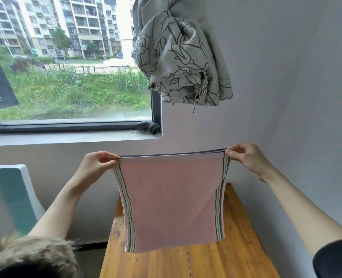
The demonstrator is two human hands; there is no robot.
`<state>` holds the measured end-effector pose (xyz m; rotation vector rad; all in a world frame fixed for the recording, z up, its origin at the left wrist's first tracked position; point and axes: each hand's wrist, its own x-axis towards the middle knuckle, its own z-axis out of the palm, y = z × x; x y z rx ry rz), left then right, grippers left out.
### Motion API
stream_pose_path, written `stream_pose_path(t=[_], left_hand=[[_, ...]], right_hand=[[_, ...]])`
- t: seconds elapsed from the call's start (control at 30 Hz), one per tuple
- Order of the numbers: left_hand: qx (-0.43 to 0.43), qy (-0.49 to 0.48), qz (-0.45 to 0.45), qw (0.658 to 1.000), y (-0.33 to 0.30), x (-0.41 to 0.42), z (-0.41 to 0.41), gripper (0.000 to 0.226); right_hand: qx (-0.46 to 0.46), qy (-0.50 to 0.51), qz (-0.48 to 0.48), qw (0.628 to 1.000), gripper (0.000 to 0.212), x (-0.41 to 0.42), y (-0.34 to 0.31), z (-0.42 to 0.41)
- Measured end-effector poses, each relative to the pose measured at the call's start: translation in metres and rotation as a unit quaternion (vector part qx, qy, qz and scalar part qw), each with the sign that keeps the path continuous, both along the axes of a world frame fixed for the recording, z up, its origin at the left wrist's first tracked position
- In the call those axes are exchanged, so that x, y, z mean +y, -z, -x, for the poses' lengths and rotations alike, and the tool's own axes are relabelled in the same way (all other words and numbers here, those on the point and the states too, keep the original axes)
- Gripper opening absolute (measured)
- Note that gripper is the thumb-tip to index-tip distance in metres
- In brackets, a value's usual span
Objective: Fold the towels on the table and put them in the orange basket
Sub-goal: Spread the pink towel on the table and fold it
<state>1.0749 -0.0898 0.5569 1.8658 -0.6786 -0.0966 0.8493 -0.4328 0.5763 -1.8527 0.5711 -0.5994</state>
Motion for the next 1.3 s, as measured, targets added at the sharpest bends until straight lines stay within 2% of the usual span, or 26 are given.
stream_pose_path(t=[0.13,0.2,0.4,0.53,0.83,0.93,1.03,1.1,1.2,1.3], left_hand=[[-0.025,-0.012,-0.007,1.0,0.003,-0.005,-0.001,0.019],[-0.031,-0.009,-0.009,0.999,0.005,-0.007,-0.002,0.019],[-0.03,0.015,-0.016,0.999,0.005,-0.009,-0.004,0.012],[-0.037,0.022,-0.035,0.998,0.007,-0.012,-0.007,0.017],[-0.059,0.024,-0.047,0.997,0.012,-0.016,-0.01,0.024],[-0.043,0.026,-0.03,0.998,0.014,-0.015,-0.012,0.023],[-0.058,0.031,-0.06,0.996,0.018,-0.015,-0.013,0.028],[-0.085,0.016,-0.091,0.992,0.022,-0.016,-0.014,0.025],[-0.122,-0.011,-0.132,0.984,0.028,-0.018,-0.011,0.014],[-0.126,-0.027,-0.129,0.983,0.034,-0.019,-0.009,0.012]], right_hand=[[0.037,0.014,0.118,0.992,0.019,-0.001,0.001,-0.008],[0.032,0.022,0.126,0.991,0.019,-0.002,0.002,-0.009],[0.008,0.015,0.012,1.0,0.007,-0.014,0.006,-0.006],[-0.007,0.001,-0.058,0.998,0.008,-0.019,0.009,-0.008],[-0.017,-0.015,-0.06,0.998,0.008,-0.026,0.01,-0.014],[0.026,-0.028,0.011,0.999,0.024,-0.029,0.012,-0.016],[0.105,-0.03,0.187,0.976,0.02,-0.026,0.012,-0.019],[0.134,-0.044,0.27,0.952,0.018,-0.021,0.014,-0.021],[0.176,-0.069,0.33,0.925,0.015,-0.015,0.018,-0.023],[0.167,-0.041,0.32,0.932,0.012,-0.014,0.022,-0.026]])
